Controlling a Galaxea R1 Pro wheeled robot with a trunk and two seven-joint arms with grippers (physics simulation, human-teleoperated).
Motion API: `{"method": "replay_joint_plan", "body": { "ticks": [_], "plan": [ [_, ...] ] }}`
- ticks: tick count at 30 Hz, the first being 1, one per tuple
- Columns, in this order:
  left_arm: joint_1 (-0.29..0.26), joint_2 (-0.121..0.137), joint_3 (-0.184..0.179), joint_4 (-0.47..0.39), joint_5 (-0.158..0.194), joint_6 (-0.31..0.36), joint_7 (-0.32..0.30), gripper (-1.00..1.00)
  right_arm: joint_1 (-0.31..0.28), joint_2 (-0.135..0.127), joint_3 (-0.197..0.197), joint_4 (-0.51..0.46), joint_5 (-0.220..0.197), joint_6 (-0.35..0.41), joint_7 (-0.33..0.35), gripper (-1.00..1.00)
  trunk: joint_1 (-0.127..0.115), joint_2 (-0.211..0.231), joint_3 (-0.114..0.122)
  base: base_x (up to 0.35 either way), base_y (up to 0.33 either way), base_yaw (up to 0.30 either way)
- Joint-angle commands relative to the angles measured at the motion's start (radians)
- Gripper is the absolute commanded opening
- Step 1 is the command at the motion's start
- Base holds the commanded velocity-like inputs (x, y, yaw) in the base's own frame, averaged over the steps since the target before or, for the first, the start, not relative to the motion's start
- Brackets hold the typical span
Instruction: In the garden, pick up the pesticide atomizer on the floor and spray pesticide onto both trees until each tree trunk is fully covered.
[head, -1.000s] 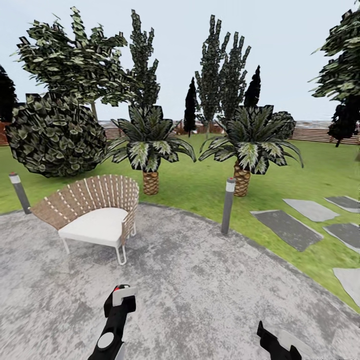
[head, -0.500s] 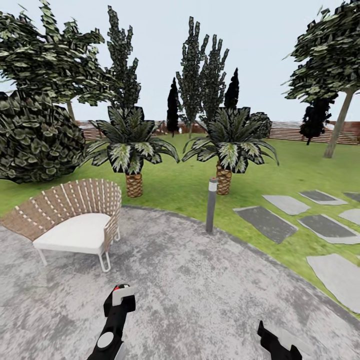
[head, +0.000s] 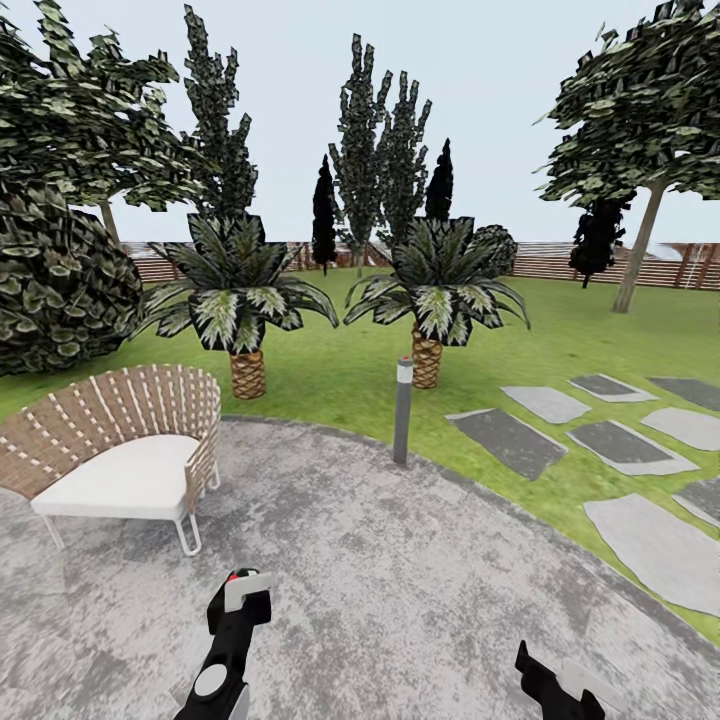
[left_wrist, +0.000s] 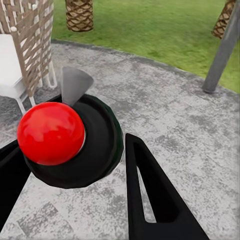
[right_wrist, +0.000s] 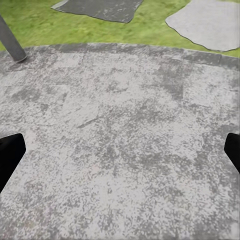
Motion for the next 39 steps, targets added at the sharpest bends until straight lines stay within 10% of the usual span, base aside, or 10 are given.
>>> {"method": "replay_joint_plan", "body": {
  "ticks": [1, 18, 39],
  "plan": [
    [-0.001, 0.001, -0.004, 0.001, 0.005, -0.004, 0.006, -1.00, -0.001, 0.001, -0.001, 0.000, -0.009, -0.004, 0.002, 1.00, -0.004, 0.006, 0.002, 0.000, 0.000, -0.015],
    [-0.001, 0.001, -0.004, 0.002, 0.003, -0.004, 0.006, -1.00, -0.001, 0.001, -0.001, 0.001, -0.010, -0.005, 0.002, 1.00, -0.004, 0.006, 0.002, 0.000, 0.000, -0.003],
    [-0.001, 0.001, -0.004, 0.002, 0.003, -0.004, 0.007, -1.00, -0.001, 0.001, -0.001, 0.000, -0.011, -0.005, 0.002, 1.00, -0.084, 0.153, 0.068, 0.000, 0.000, -0.169]
  ]
}}
